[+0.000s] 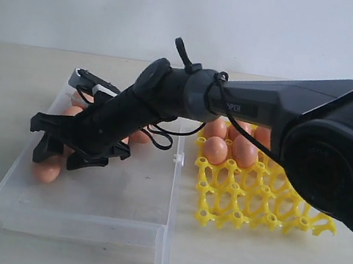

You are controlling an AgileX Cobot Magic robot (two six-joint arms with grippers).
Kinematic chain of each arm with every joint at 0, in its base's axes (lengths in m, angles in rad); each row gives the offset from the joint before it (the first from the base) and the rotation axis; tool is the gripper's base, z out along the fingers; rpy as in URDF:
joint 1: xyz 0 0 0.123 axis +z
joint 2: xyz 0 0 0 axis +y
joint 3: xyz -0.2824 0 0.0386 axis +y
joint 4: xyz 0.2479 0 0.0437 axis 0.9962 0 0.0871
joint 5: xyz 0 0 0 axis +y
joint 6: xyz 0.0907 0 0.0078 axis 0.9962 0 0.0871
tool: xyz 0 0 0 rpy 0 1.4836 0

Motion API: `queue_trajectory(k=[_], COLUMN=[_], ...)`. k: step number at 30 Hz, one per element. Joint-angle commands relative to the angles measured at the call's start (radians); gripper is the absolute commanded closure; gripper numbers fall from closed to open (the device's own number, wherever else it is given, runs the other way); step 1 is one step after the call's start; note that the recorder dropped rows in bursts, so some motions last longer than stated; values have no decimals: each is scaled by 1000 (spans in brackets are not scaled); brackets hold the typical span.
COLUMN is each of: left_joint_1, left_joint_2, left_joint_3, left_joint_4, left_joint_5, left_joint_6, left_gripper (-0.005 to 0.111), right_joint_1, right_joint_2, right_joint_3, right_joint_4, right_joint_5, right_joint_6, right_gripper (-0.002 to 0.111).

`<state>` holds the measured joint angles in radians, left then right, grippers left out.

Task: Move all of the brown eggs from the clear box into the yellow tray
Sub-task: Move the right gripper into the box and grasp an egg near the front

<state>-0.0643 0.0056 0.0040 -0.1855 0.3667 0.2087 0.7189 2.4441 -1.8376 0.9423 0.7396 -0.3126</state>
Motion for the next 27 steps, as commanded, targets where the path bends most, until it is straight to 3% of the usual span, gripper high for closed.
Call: queue_trajectory(k=[1, 11, 13, 18, 27], left_joint_1=[-4, -4, -4, -4, -4], left_joint_2=[-6, -6, -6, -6, -6], left_joint_3=[-4, -4, -4, -4, -4], left_joint_4=[-3, -3, -3, -3, -3], left_joint_5=[-10, -10, -10, -10, -10], left_joint_6=[0, 0, 0, 0, 0], left_gripper=[107, 107, 107, 107, 107], right_joint_1=[3, 13, 13, 13, 13], right_joint_2=[13, 13, 13, 13, -54], right_joint_3=[-7, -7, -7, -7, 5], right_joint_4=[3, 8, 17, 17, -135], right_joint_5=[-6, -56, -53, -25, -90], right_joint_6=[2, 4, 4, -35, -45], right_gripper=[49, 50, 60, 107, 108])
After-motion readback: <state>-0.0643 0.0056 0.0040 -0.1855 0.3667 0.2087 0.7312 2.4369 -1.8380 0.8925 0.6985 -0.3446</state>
